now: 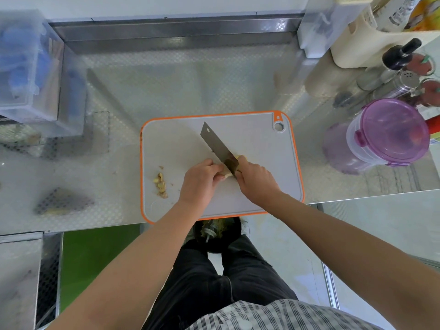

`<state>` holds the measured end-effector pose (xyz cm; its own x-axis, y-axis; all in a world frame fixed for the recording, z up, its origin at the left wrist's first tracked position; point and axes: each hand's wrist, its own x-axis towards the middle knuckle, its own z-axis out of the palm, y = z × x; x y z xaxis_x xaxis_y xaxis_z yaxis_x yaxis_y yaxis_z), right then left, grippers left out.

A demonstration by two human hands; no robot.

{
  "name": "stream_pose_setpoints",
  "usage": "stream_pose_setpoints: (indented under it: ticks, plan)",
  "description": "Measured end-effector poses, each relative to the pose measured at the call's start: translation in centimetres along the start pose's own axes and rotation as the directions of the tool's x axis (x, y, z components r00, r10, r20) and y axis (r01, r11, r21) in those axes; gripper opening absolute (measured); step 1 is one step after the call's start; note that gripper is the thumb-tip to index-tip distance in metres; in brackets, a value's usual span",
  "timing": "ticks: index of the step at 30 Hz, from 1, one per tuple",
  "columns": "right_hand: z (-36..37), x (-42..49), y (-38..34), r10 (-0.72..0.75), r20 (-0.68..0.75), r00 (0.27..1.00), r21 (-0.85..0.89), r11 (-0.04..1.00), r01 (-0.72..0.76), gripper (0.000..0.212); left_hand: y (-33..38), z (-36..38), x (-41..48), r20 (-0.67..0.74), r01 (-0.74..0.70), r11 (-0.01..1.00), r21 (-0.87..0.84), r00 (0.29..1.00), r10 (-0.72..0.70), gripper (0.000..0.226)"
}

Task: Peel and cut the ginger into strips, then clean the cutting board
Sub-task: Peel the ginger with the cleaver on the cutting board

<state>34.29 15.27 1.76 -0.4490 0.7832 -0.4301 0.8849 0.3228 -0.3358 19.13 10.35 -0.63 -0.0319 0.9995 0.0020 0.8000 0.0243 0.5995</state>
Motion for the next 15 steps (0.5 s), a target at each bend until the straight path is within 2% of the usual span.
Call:
stream_pose_setpoints:
  ticks: [6, 10, 15]
  plan:
    - [-0.9, -1.1, -0.1, 0.018, -0.047, 0.999, 0.128, 0.992, -0.012, 0.009, 0.1, -0.1, 0.0, -0.015, 0.020, 1.000, 0.002, 1.000, -0.020, 0.020]
    - [-2.1, -2.3, -0.2, -0.049, -0.067, 0.997, 0.070, 0.996, 0.054, 0.009, 0.0, 0.1, 0.0, -0.029, 0.063, 0.998, 0.022, 0.998, -0.062, 0.018]
    - [-2.3, -3.0, -0.5, -0.045, -0.021, 0.999, -0.024, 0.999, 0.045, 0.019, 0.2, 0.3, 0.1, -0.030, 0.117, 0.993, 0.031, 0.993, -0.116, 0.023]
